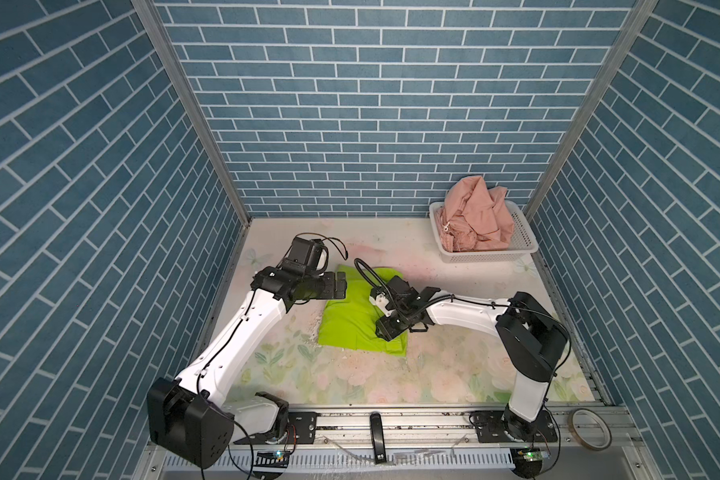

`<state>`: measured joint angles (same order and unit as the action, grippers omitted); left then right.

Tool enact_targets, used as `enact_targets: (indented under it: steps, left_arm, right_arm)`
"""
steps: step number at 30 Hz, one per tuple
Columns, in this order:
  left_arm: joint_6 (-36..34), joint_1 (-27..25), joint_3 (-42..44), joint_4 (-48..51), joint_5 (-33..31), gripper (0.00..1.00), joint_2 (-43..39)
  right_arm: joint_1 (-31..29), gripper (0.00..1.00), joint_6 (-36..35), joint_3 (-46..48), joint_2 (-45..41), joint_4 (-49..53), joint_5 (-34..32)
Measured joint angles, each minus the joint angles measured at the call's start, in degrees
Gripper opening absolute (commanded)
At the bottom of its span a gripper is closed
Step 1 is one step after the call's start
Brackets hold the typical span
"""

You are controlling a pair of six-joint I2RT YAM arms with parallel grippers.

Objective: Fold and stack the shorts
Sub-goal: 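Grasp the folded lime-green shorts with the left gripper while the right gripper withdraws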

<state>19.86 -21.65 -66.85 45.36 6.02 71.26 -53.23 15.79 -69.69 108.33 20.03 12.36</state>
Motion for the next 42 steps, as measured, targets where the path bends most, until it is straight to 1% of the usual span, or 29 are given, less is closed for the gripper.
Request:
enact_targets:
  steps: [4, 6, 8, 10, 14, 16, 19, 20, 23, 26, 30, 33, 37, 40, 42]
  left_arm:
    - [-0.22, 0.00, 1.25, 1.75, -1.11, 1.00, -1.01]
    - [-0.22, 0.00, 2.05, 2.67, -1.84, 1.00, -1.42]
    - [-0.22, 0.02, 2.71, 3.15, -1.90, 1.00, -1.64]
    - [-0.15, -0.07, 3.34, 3.41, -1.77, 1.00, -1.64]
    - [1.64, -2.08, 5.70, 2.43, -1.92, 1.00, -1.22]
    - [3.52, -5.03, 7.41, 0.79, -2.23, 1.00, -0.28]
    - [6.51, -11.34, 8.57, -1.29, -4.07, 1.00, 3.28]
    - [7.56, -13.49, 8.66, -2.27, -4.87, 1.00, 5.14]
    - [9.68, -17.38, 8.66, -5.22, -6.23, 1.00, 10.75]
    - [10.58, -18.80, 7.87, -5.84, -7.85, 1.00, 17.22]
    - [10.67, -19.12, 4.76, -4.55, -10.10, 1.00, 25.62]
    - [10.34, -19.12, 3.91, -3.63, -10.95, 1.00, 28.33]
    - [8.94, -18.32, 3.15, -3.13, -11.85, 1.00, 28.81]
    - [6.97, -14.95, 3.13, -3.19, -11.80, 1.00, 28.83]
    - [5.14, -11.21, 2.73, -3.13, -12.04, 1.00, 29.22]
  right_arm:
    - [-0.02, 0.53, 0.90, -7.15, 5.33, -2.91, 0.76]
    - [0.26, 0.53, 1.07, -7.54, 5.07, -4.33, 0.79]
    - [0.76, 0.54, 1.97, -6.25, 2.95, -6.27, 0.61]
    - [1.95, 0.54, 2.51, -2.51, -2.01, -8.57, -0.17]
    - [6.45, 0.54, 3.50, 6.27, -17.33, -11.21, -2.56]
    - [8.87, 0.54, 3.54, 10.10, -24.70, -12.46, -4.44]
    - [11.15, 0.54, 3.91, 15.63, -33.44, -13.14, -6.99]
    - [11.50, 0.54, 3.93, 17.40, -35.54, -13.14, -7.54]
    - [12.15, 0.54, 4.61, 22.12, -39.78, -12.55, -8.94]
    - [12.48, 0.54, 5.42, 25.68, -42.69, -11.26, -9.66]
    - [12.63, 0.54, 6.05, 27.19, -45.42, -9.70, -10.51]
    - [12.74, 0.54, 6.36, 27.19, -46.53, -9.29, -11.15]
    - [12.76, 0.54, 6.43, 27.19, -46.69, -8.85, -11.54]
    - [12.76, 0.54, 6.43, 27.19, -46.38, -8.85, -11.50]
    - [12.81, 0.54, 6.43, 27.21, -45.99, -8.90, -11.45]
